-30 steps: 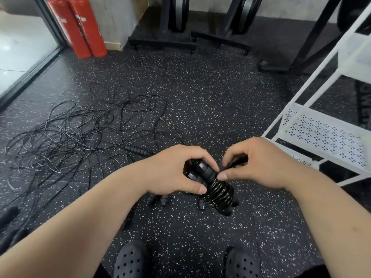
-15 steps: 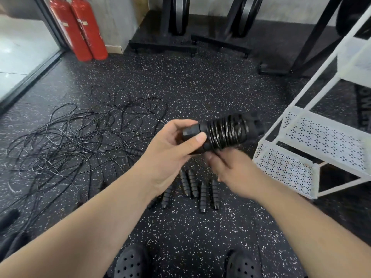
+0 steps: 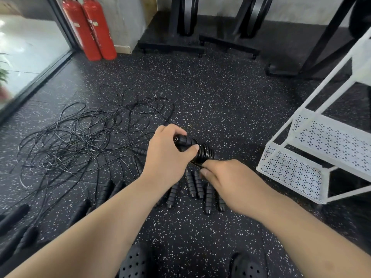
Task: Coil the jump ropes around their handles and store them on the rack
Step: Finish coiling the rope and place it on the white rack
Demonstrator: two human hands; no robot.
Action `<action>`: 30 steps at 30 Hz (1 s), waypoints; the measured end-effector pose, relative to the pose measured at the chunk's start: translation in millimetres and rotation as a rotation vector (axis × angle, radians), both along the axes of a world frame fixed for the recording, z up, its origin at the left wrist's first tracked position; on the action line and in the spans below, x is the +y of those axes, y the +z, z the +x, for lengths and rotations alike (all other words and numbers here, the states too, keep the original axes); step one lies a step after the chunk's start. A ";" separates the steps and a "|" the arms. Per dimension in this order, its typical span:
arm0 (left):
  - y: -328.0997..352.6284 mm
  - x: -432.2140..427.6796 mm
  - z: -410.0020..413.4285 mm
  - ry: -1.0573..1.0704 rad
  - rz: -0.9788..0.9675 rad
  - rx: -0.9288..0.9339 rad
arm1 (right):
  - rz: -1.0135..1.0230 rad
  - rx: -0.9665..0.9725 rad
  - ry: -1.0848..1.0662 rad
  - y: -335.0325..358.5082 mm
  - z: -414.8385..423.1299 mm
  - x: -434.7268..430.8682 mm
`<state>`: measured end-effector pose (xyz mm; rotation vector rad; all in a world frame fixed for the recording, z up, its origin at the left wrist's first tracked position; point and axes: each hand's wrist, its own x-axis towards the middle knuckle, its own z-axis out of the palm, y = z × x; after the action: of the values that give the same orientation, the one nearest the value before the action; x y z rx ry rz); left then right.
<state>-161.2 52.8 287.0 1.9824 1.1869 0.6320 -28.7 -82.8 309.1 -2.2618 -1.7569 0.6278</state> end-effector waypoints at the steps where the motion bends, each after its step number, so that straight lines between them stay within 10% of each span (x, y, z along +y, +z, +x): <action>1: -1.8 -1.2 0.7 -0.011 0.036 0.013 | -0.003 -0.027 0.016 1.0 -5.3 -1.9; 11: -7.1 -1.3 4.3 -0.204 0.122 0.055 | 0.037 -0.113 -0.006 1.1 15.9 -11.2; 21: 3.9 -4.7 9.5 -0.596 0.045 0.045 | 0.206 0.428 -0.288 17.2 46.8 -12.5; 30: 14.6 -6.9 3.8 -0.506 -0.444 -0.302 | 0.243 0.831 -0.408 13.6 51.3 -7.8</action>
<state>-157.5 45.9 301.6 1.6398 0.5464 0.3484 22.5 -90.6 322.7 -1.7223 -0.8892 0.9968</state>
